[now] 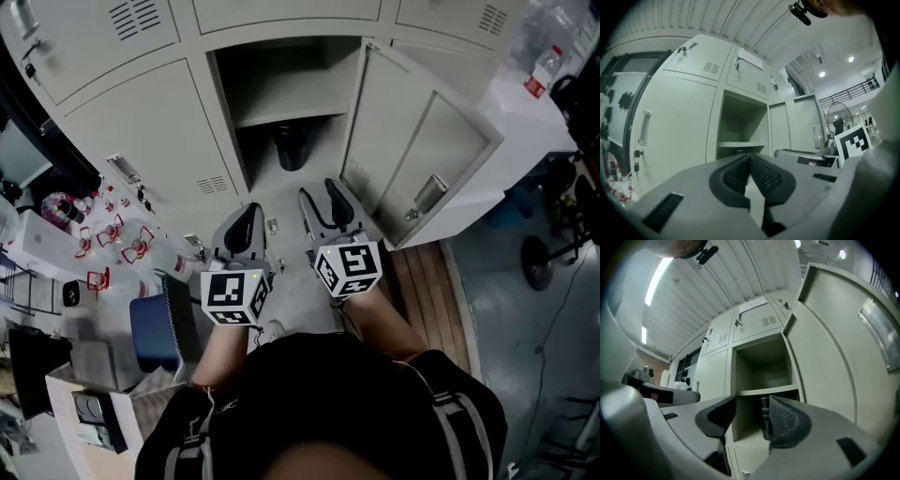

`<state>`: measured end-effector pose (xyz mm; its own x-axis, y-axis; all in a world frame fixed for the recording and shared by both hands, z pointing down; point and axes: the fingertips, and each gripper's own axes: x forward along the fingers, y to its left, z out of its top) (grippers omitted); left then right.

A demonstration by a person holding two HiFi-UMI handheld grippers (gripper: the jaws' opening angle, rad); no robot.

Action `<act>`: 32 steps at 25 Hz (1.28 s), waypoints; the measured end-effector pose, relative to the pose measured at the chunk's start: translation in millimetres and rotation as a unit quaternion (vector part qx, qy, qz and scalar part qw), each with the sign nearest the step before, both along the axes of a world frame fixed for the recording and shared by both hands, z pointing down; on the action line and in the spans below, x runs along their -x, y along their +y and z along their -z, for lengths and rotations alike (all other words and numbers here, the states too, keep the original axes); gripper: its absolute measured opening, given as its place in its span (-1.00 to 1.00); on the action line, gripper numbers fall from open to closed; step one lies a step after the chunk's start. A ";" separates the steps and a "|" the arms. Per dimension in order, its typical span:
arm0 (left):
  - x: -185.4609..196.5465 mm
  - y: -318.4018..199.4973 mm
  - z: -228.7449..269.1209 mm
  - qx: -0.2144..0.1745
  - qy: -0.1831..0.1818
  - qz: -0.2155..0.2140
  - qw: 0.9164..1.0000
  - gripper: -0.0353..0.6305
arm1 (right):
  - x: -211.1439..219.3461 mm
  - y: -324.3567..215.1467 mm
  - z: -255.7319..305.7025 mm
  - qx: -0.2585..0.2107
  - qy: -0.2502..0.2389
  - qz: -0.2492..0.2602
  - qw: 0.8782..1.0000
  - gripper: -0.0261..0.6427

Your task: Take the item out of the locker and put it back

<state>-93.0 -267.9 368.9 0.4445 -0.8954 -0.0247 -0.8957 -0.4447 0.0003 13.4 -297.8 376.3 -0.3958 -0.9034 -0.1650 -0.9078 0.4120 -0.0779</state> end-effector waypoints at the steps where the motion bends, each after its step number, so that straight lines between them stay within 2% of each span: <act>1: 1.9 -4.1 -0.2 0.000 0.000 -0.002 1.000 -0.86 | 2.0 -6.1 -1.1 0.001 0.002 -0.004 1.000 -0.21; 4: 9.3 -14.5 1.7 -0.002 0.000 -0.004 1.000 -0.86 | 9.8 -24.4 -8.6 0.015 0.017 -0.010 1.000 -0.02; 16: 53.9 -37.2 -6.6 0.007 0.010 0.017 1.000 -0.86 | 47.1 -122.8 -64.7 0.114 0.059 -0.021 0.992 0.30; 22: 75.7 -40.9 -11.6 0.012 0.012 0.030 0.999 -0.86 | 41.8 -176.2 -93.5 0.158 0.083 -0.045 0.983 0.34; 32: 110.3 -49.0 -19.8 0.021 0.019 0.061 0.998 -0.86 | 36.0 -228.0 -119.3 0.216 0.061 -0.044 0.973 0.34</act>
<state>-203.3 -316.8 388.6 0.3317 -0.9434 -0.0008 -0.9421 -0.3313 0.0517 -22.6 -525.8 495.6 -0.3061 -0.9093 0.2818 -0.9516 0.2842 -0.1168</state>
